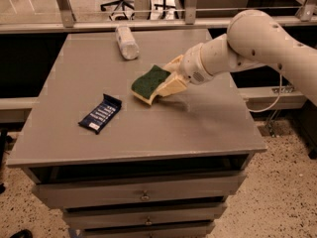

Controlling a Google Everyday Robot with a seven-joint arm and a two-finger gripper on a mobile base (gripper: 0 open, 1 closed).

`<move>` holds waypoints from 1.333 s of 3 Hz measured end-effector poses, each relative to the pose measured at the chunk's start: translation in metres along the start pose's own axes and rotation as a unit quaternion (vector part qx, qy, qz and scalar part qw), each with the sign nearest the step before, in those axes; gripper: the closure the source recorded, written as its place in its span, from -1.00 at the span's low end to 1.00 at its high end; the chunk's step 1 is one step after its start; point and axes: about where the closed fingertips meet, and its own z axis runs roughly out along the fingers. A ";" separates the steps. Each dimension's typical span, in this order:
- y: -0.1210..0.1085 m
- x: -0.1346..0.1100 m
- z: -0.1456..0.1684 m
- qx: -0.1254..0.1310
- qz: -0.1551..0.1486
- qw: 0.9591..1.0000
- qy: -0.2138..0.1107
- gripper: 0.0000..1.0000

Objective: Move sponge near rxbar blueberry

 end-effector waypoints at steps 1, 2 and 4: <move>0.022 -0.004 0.000 -0.026 -0.004 1.000 0.002 1.00; 0.043 -0.005 0.004 -0.048 -0.003 0.999 0.006 1.00; 0.072 -0.018 0.008 -0.081 -0.012 0.997 -0.001 1.00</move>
Offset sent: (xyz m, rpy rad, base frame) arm -0.0606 0.0229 -0.0195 -0.0255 0.1046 0.1015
